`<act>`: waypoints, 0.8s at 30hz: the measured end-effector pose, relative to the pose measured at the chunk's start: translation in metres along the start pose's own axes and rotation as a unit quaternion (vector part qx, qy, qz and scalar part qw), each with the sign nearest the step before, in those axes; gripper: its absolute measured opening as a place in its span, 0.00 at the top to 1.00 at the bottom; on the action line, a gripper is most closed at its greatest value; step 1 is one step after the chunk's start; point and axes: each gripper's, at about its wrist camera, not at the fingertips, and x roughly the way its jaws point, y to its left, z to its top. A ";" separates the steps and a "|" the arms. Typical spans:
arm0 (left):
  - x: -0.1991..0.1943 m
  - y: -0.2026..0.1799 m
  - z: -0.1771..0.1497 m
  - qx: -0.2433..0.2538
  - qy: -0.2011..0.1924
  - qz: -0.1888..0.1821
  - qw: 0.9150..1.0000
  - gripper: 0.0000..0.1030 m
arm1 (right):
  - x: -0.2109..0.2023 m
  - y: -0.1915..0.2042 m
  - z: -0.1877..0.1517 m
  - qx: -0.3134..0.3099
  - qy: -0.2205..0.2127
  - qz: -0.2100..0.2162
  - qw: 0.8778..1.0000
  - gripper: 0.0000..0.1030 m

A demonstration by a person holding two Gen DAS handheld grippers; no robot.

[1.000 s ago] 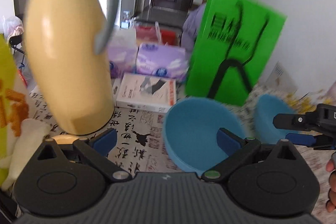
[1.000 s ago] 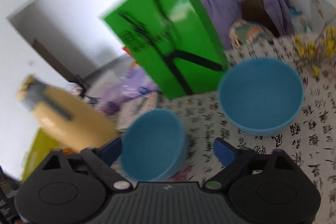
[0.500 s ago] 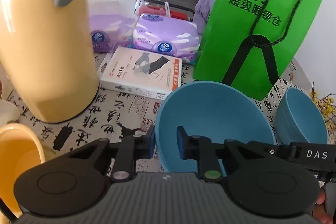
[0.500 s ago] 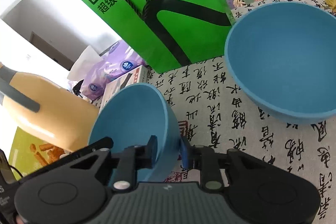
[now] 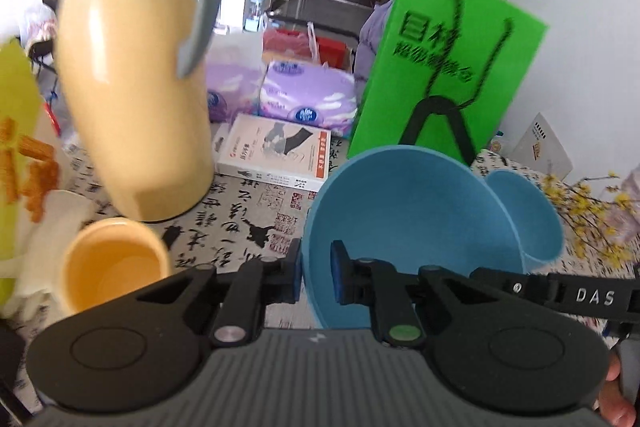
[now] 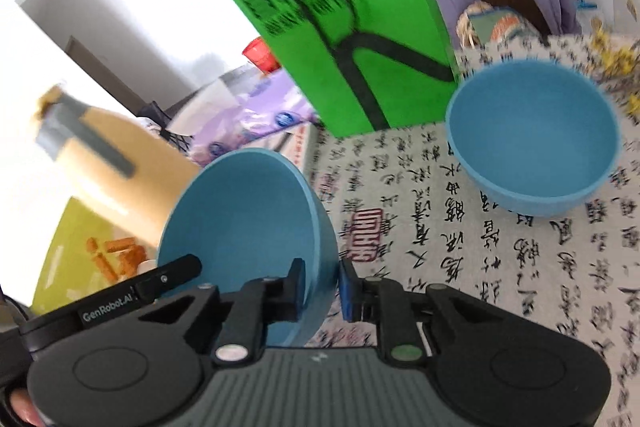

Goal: Organize plates and bowls
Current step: 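Carry the held blue bowl with both tools toward the placed blue bowl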

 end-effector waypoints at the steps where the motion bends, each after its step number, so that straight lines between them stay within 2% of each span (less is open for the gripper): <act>1: -0.013 -0.001 -0.002 0.001 -0.005 0.001 1.000 0.86 | -0.010 0.006 -0.004 -0.002 -0.002 0.000 1.000 0.84; 6: -0.085 0.001 -0.021 -0.001 -0.031 -0.010 0.999 0.86 | -0.067 0.034 -0.033 -0.011 -0.017 0.010 1.000 0.84; 10: -0.137 0.004 -0.058 -0.002 -0.046 -0.018 0.999 0.86 | -0.113 0.050 -0.073 -0.025 -0.029 0.017 0.999 0.83; 15: -0.195 -0.001 -0.126 0.023 -0.074 -0.013 0.997 0.86 | -0.160 0.052 -0.139 -0.026 -0.037 0.023 0.999 0.84; 18: -0.226 -0.004 -0.178 0.039 -0.113 -0.004 0.993 0.86 | -0.184 0.056 -0.180 -0.052 -0.065 0.024 0.996 0.84; 22: -0.251 -0.002 -0.247 0.024 -0.159 0.001 0.987 0.86 | -0.205 0.057 -0.241 -0.087 -0.099 0.011 0.991 0.85; 24: -0.257 0.002 -0.274 0.007 -0.157 0.002 0.988 0.86 | -0.207 0.055 -0.267 -0.084 -0.099 0.007 0.992 0.85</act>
